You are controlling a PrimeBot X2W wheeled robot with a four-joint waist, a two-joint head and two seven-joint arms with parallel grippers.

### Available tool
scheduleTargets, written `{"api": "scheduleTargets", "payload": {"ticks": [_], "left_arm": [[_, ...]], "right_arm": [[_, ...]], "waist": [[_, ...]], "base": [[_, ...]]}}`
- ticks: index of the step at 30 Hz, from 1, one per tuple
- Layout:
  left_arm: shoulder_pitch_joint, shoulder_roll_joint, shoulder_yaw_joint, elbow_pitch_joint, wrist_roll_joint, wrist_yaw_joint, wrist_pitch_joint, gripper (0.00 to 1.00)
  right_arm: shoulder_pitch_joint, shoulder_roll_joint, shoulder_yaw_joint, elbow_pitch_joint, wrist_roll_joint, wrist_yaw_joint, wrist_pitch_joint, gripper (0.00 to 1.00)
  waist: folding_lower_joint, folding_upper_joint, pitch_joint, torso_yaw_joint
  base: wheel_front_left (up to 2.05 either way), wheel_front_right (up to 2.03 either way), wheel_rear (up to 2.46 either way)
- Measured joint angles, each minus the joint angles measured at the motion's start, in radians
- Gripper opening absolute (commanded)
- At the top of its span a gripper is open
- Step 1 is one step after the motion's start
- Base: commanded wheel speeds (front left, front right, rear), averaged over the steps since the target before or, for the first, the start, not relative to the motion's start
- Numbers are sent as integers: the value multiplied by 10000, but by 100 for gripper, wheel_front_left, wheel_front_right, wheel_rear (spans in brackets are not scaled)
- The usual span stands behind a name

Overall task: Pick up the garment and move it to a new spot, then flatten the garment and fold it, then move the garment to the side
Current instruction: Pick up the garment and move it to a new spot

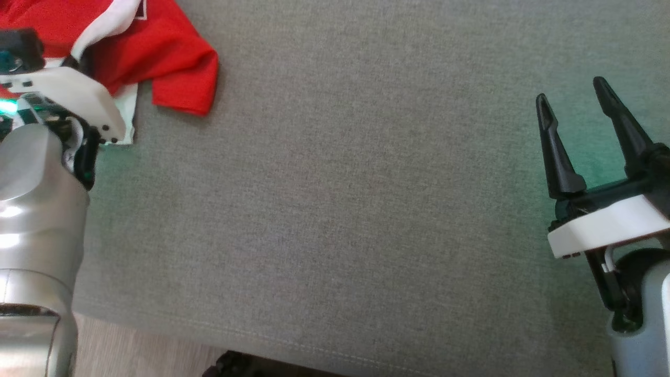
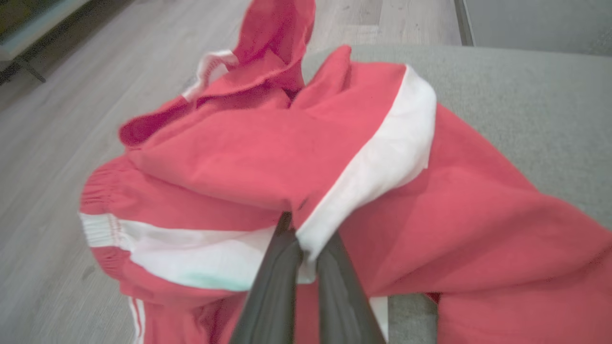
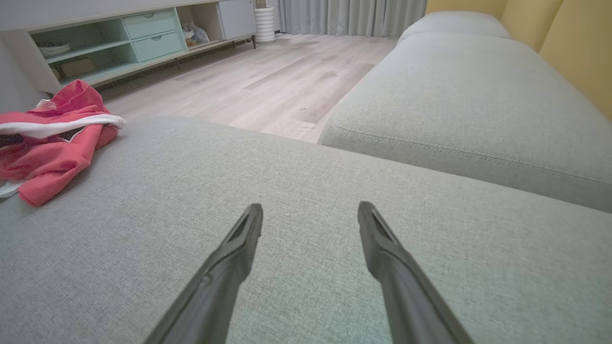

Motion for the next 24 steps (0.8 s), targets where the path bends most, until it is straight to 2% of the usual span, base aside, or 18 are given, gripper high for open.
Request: {"api": "scheduleTargets", "payload": {"ticks": [7, 11, 18, 24], "left_arm": [[273, 307, 44, -15, -86, 15, -1584, 0], [936, 389, 157, -161, -230, 17, -2092, 0], [2237, 491, 221, -1264, -527, 44, -2255, 0], [3522, 493, 82, -3055, -531, 326, -1622, 0]], "right_arm": [[123, 305, 15, 658, 96, 0, -529, 100], [536, 571, 77, 1032, 144, 0, -830, 100], [1337, 947, 125, 1480, 247, 0, -1139, 100], [1645, 1087, 127, 1517, 318, 0, -1229, 100]], "waist": [[-3, 0, -1068, -47], [-4, 1, -1981, -74], [-5, 1, -3571, -211], [-5, 1, -4321, -520]], "base": [[0, 0, 0], [0, 0, 0], [0, 0, 0], [0, 0, 0]]}}
